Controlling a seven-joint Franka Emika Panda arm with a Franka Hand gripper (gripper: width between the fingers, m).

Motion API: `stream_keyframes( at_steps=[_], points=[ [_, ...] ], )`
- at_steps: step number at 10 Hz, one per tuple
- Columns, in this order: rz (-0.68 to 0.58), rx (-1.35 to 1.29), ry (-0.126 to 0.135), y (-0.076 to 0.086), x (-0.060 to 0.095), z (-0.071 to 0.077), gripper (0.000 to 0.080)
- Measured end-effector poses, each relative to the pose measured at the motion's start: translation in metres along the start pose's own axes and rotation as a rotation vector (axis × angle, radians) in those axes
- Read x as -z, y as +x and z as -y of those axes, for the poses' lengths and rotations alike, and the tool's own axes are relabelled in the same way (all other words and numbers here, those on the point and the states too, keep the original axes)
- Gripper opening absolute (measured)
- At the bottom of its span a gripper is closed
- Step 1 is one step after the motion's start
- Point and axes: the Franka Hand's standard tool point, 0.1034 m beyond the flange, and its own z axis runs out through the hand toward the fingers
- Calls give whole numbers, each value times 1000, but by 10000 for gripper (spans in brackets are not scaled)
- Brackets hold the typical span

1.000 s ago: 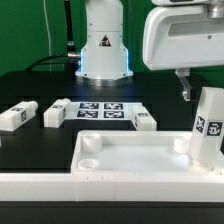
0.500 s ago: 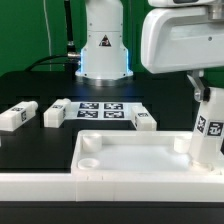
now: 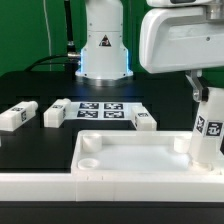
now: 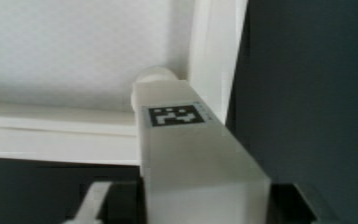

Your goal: Assemble desk

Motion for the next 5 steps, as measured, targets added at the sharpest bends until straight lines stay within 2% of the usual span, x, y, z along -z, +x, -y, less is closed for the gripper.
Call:
stream_keyframes(
  at_steps=[3, 5],
  points=[
    [-1, -303, 28, 0, 0, -4, 301],
    [-6, -406, 26, 1, 0, -3, 301]
  ],
)
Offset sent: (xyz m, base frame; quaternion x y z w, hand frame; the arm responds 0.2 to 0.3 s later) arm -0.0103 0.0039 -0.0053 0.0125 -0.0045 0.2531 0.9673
